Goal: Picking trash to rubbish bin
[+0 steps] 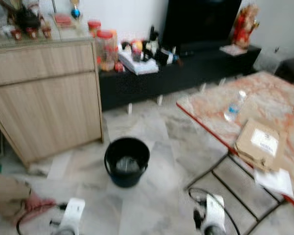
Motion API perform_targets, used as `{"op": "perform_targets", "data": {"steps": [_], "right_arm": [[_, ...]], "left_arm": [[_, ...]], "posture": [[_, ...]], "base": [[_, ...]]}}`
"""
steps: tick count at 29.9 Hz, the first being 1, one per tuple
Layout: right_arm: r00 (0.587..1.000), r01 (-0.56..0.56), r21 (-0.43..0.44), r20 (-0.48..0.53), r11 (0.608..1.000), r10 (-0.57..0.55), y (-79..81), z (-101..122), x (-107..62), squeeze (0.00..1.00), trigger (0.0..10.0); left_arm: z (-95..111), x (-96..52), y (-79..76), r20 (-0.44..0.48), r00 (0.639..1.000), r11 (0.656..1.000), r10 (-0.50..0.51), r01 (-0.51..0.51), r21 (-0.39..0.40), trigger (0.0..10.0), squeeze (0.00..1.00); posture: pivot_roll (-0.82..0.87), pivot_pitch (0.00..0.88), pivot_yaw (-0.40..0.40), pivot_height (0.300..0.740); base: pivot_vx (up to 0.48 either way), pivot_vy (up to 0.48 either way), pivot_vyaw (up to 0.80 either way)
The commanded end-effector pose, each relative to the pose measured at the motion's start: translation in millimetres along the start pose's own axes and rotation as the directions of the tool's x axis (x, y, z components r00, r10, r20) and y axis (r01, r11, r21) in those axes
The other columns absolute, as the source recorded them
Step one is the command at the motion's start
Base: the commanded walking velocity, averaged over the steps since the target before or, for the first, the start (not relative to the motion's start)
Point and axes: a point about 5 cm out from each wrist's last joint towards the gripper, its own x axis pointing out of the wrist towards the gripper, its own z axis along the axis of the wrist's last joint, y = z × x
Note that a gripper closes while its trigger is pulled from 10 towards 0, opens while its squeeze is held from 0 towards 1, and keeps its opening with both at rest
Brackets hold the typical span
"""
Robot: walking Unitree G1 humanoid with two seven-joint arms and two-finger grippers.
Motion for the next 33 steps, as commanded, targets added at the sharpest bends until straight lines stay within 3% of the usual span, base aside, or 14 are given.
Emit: {"op": "perform_targets", "data": {"steps": [1, 11, 19, 21, 23, 26, 33], "right_arm": [[1.0, 0.005, -0.007, 0.011, 1.0, -0.005, -3.0, 4.6, 0.4, 0.0, 10.0], [1.0, 0.001, -0.002, 0.031, 1.0, -0.001, -3.7, 8.0, 0.6, 0.0, 10.0], [0.996, -0.046, -0.002, 0.081, 0.999, 0.046, -3.7, 23.6, 2.5, 0.0, 10.0], [0.996, -0.047, -0.002, 0.082, 0.999, 0.047, -3.8, 23.9, 2.6, 0.0, 10.0], [0.986, -0.13, -0.037, 0.101, 0.991, 0.133, 4.0, 34.8, 4.5, 0.0, 10.0], [0.974, -0.19, -0.089, 0.108, 0.978, 0.199, 10.6, 45.3, 6.0, 0.0, 10.0], [0.946, -0.293, -0.213, 0.074, 0.932, 0.315, 26.5, 61.2, 8.3, 0.0, 10.0]], "left_arm": [[3.8, 0.4, -2.3, 0.012, 1.0, 1.0, -0.007, 0.007, 0.022, 10.0, 0.0], [13.0, 1.9, 2.6, 0.066, 0.998, 0.999, 0.01, -0.013, 0.04, 10.0, 0.0], [52.8, 4.9, 9.8, 0.242, 0.969, 0.991, 0.045, -0.075, 0.115, 10.0, 0.0], [53.4, 4.9, 9.9, 0.246, 0.968, 0.99, 0.045, -0.075, 0.115, 10.0, 0.0], [81.1, 4.5, 9.6, 0.344, 0.938, 0.989, 0.032, -0.078, 0.122, 10.0, 0.0], [106.2, 1.7, 3.9, 0.434, 0.901, 0.987, -0.006, -0.065, 0.15, 10.0, 0.0], [143.3, -6.1, -8.8, 0.553, 0.831, 0.988, -0.064, -0.023, 0.15, 10.0, 0.0]], "posture": [[0.07, 0.0, -0.136, 0.74], [0.08, 0.0, -0.133, 0.74], [0.09, 0.0, -0.127, 0.74], [0.09, 0.0, -0.127, 0.74], [0.09, 0.0, -0.125, 0.74], [0.09, 0.0, -0.121, 0.74], [0.09, 0.0, -0.121, 0.74]], "base": [[0.39, 0.0, 0.0], [0.387, 0.0, 0.0], [0.386, 0.0, 0.0], [0.386, 0.0, 0.0], [0.39, 0.0, 0.0], [0.387, 0.0, 0.0], [0.39, 0.0, 0.0]]}}
